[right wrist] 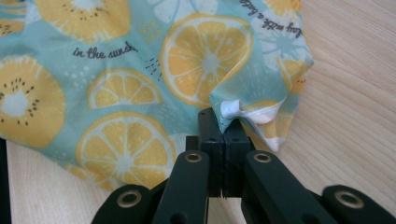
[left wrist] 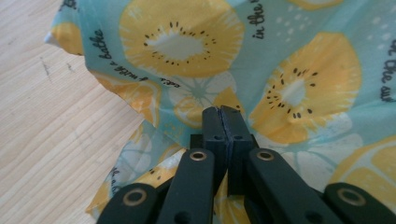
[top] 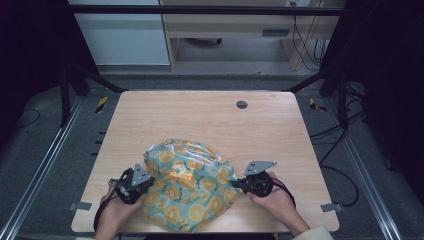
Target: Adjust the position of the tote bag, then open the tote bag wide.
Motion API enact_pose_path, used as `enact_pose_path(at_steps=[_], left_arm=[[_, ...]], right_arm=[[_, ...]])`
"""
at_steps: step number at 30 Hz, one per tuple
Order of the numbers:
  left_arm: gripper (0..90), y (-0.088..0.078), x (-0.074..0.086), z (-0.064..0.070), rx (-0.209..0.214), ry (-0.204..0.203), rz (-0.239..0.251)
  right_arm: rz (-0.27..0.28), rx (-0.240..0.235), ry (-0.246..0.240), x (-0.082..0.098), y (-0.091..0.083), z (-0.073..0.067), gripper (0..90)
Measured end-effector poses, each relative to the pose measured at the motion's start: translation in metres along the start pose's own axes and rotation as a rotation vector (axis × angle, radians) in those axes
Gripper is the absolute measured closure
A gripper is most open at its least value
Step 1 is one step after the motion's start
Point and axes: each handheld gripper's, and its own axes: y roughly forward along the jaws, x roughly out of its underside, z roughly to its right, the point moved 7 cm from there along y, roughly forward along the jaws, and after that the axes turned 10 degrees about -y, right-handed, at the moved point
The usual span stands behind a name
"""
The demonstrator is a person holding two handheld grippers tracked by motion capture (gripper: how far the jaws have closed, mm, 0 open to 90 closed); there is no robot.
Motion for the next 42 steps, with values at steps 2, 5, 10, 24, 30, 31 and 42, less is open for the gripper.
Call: enact_pose_path(at_steps=[2, 5, 10, 24, 30, 31, 42], left_arm=[[90.0, 0.000, 0.000, -0.001, -0.006, 0.007, -0.003], [90.0, 0.001, -0.001, -0.002, -0.017, 0.013, 0.004], [90.0, 0.002, -0.003, -0.006, -0.029, 0.000, 0.015], [88.4, 0.008, -0.001, -0.007, -0.031, 0.003, -0.004], [66.1, 0.002, -0.002, -0.012, -0.045, -0.044, 0.029], [61.3, -0.002, -0.002, -0.013, -0.043, -0.065, 0.043], [34.2, -0.030, -0.010, -0.012, -0.004, -0.145, 0.190]], right_arm=[[-0.001, 0.000, 0.003, 0.001, 0.002, 0.002, 89.5], [0.004, 0.004, 0.011, 0.000, 0.002, 0.004, 89.4], [0.005, 0.022, 0.016, 0.000, 0.004, 0.008, 89.0], [-0.010, 0.048, 0.021, 0.003, 0.005, 0.012, 86.5], [-0.014, 0.079, 0.047, 0.005, 0.001, 0.016, 69.9], [-0.010, 0.083, 0.059, 0.006, -0.002, 0.017, 62.7], [0.017, 0.188, 0.128, 0.010, -0.038, 0.027, 23.7]])
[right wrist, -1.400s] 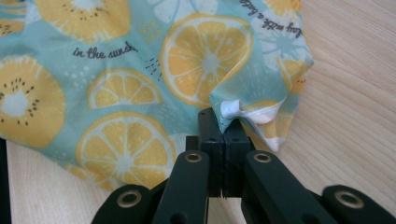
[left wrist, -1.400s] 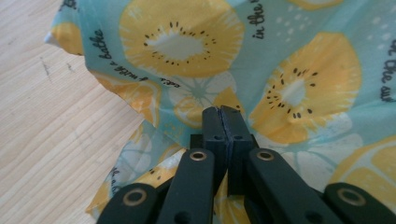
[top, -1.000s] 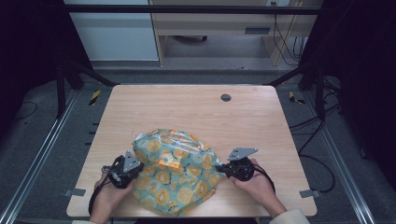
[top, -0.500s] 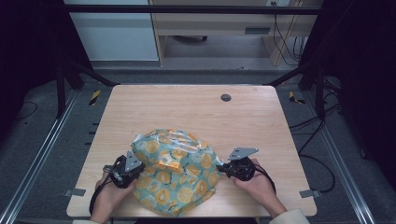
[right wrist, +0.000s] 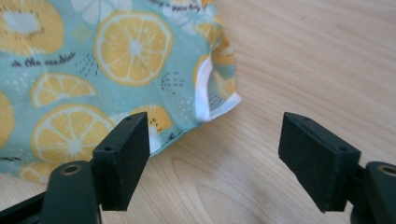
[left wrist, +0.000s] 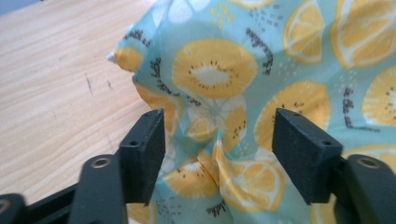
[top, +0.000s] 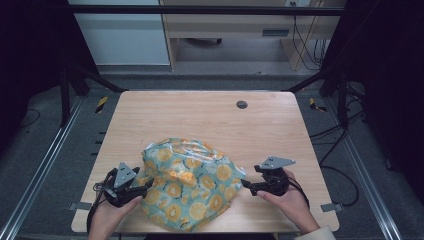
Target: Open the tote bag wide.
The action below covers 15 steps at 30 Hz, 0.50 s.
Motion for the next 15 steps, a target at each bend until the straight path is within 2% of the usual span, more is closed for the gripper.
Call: enact_pose_path(at_steps=[3, 6, 10, 15], left_arm=[[32.8, 0.001, -0.001, 0.002, 0.008, 0.007, -0.001], [30.9, 0.001, -0.002, 0.004, 0.006, 0.016, 0.003], [28.7, 0.003, -0.003, 0.005, 0.000, 0.013, -0.005], [28.0, -0.004, -0.009, 0.003, 0.009, -0.008, 0.042]], right_arm=[[0.018, -0.002, -0.004, -0.004, -0.004, 0.002, 18.7], [0.046, -0.003, -0.019, -0.012, -0.006, 0.002, 18.6], [0.063, -0.041, -0.047, -0.028, 0.001, -0.009, 20.1], [0.070, -0.069, -0.091, -0.045, 0.012, -0.022, 22.9]])
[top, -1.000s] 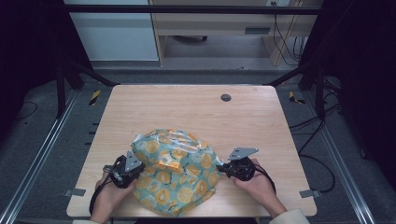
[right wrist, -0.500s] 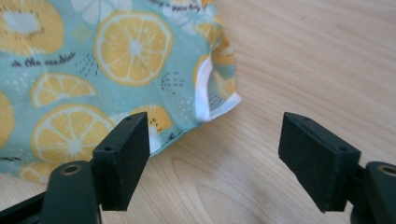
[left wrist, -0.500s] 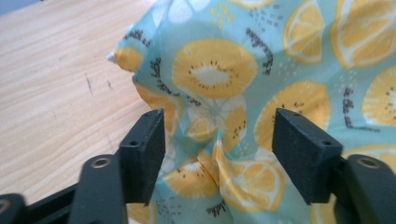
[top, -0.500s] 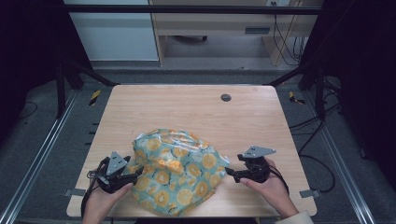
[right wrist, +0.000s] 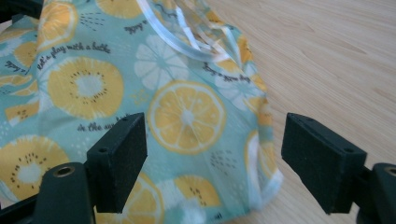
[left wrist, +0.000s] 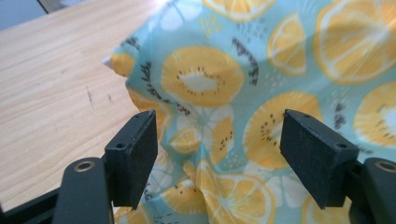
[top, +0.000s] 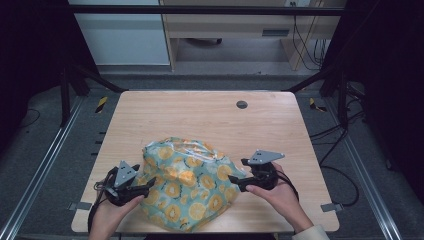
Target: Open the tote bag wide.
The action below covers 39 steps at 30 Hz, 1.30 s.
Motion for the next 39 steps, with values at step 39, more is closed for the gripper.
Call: enact_pose_path(at_steps=[39], left_arm=[[27.4, 0.028, 0.013, -0.008, -0.020, 0.027, -0.125]], right_arm=[[-0.165, -0.291, -0.326, -0.053, 0.069, -0.028, 54.1]])
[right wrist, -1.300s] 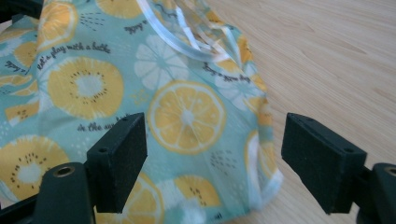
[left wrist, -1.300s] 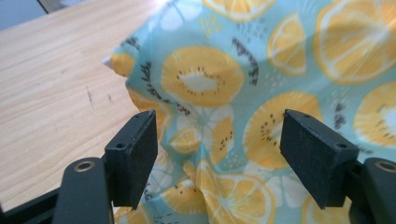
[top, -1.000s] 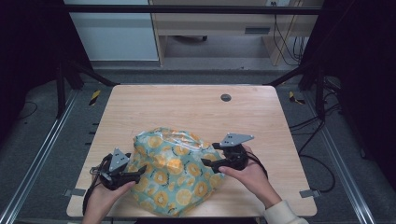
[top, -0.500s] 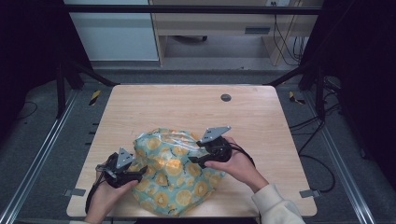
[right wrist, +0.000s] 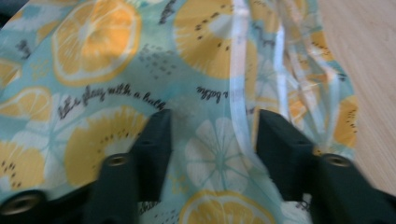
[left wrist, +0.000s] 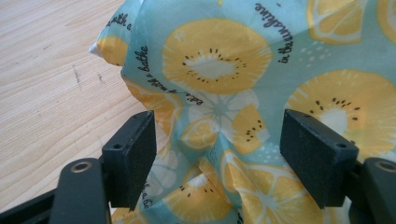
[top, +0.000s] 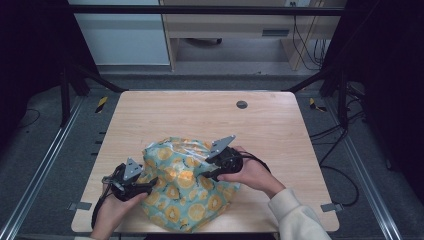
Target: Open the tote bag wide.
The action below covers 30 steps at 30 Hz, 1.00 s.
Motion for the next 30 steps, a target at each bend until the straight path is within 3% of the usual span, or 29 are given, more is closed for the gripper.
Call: enact_pose_path(at_steps=[5, 9, 14, 22, 30], left_arm=[[27.7, -0.002, -0.001, -0.001, 0.003, -0.011, 0.007], [28.5, -0.007, -0.003, 0.000, 0.010, -0.016, 0.020], [28.8, -0.017, -0.012, 0.001, 0.016, -0.035, 0.065], [28.1, -0.037, -0.043, -0.002, 0.023, -0.054, 0.127], [23.0, -0.033, -0.075, 0.004, 0.037, -0.016, 0.084]], right_arm=[[-0.013, -0.013, -0.021, 0.003, -0.003, -0.006, 78.1], [0.011, 0.002, -0.011, 0.002, -0.010, -0.007, 87.8], [0.059, 0.037, 0.004, -0.002, -0.025, -0.007, 89.9], [0.108, 0.038, -0.006, -0.011, -0.038, -0.019, 90.0], [0.124, 0.021, -0.008, -0.016, -0.039, -0.035, 90.0]])
